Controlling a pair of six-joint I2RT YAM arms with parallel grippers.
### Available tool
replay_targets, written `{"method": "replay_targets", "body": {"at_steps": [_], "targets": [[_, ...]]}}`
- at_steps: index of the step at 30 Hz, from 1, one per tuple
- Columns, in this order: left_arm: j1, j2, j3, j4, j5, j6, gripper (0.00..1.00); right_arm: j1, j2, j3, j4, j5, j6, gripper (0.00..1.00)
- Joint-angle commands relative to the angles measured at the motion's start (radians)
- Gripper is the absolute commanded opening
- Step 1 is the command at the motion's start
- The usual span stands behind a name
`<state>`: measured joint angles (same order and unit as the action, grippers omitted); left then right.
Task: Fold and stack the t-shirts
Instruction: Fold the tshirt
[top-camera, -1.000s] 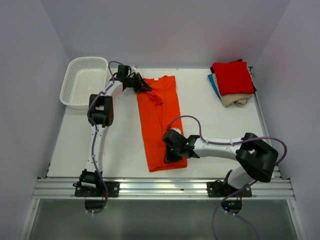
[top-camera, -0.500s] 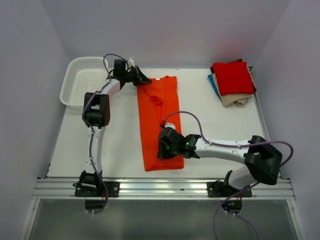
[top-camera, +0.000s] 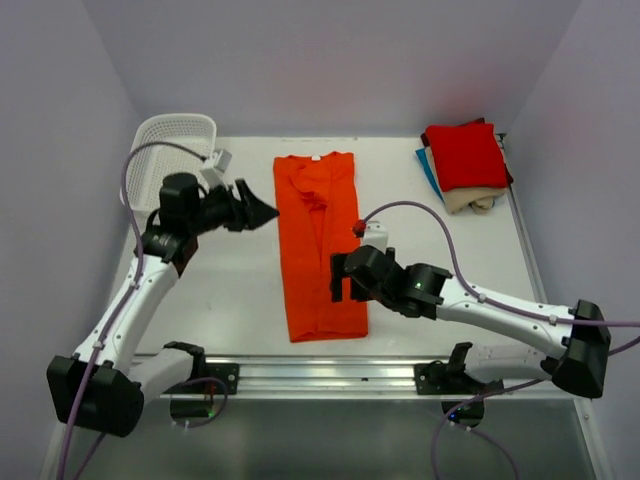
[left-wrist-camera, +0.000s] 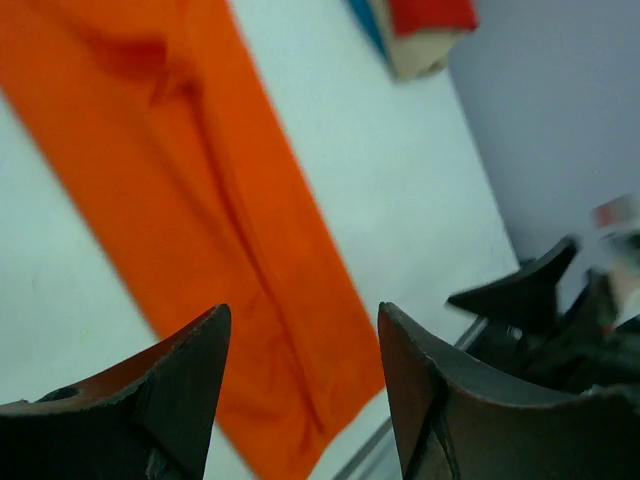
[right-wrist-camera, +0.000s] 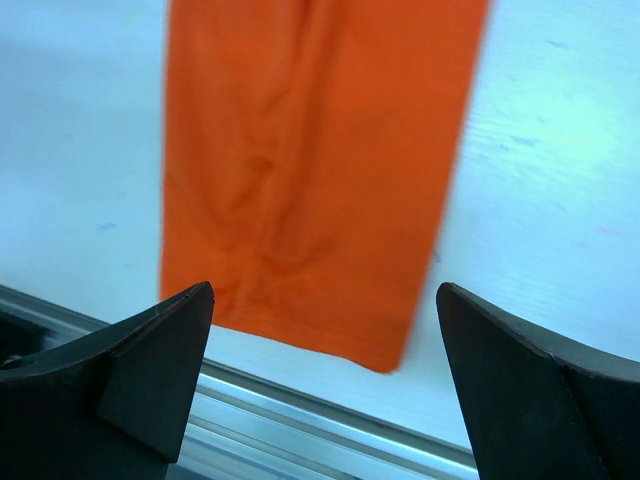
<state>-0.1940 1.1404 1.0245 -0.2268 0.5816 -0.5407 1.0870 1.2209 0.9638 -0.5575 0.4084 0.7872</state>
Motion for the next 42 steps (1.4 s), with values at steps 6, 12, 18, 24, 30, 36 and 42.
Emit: {"method": "replay_targets", "body": {"at_steps": [6, 12, 18, 24, 30, 36, 42], "targets": [[-0.025, -0.380, -0.520, -0.187, 0.067, -0.099, 0.68, -0.009, -0.360, -0.253, -0.101, 0.101, 0.179, 0.89], [-0.033, -0.459, -0.661, -0.125, 0.208, -0.188, 0.66, -0.009, -0.448, -0.395, -0.001, -0.039, 0.260, 0.88], [-0.113, -0.406, -0.731, -0.149, 0.184, -0.220, 0.64, -0.010, -0.411, -0.494, 0.094, -0.141, 0.360, 0.87], [-0.248, -0.323, -0.802, -0.083, 0.091, -0.271, 0.59, -0.010, -0.344, -0.543, 0.166, -0.175, 0.408, 0.86], [-0.329, -0.216, -0.837, 0.015, 0.009, -0.307, 0.56, -0.029, -0.324, -0.582, 0.208, -0.184, 0.420, 0.84], [-0.370, -0.148, -0.814, 0.067, -0.106, -0.353, 0.52, -0.061, -0.314, -0.609, 0.228, -0.189, 0.415, 0.82], [-0.410, -0.104, -0.802, 0.121, -0.218, -0.415, 0.49, -0.085, -0.287, -0.639, 0.277, -0.218, 0.414, 0.73]]}}
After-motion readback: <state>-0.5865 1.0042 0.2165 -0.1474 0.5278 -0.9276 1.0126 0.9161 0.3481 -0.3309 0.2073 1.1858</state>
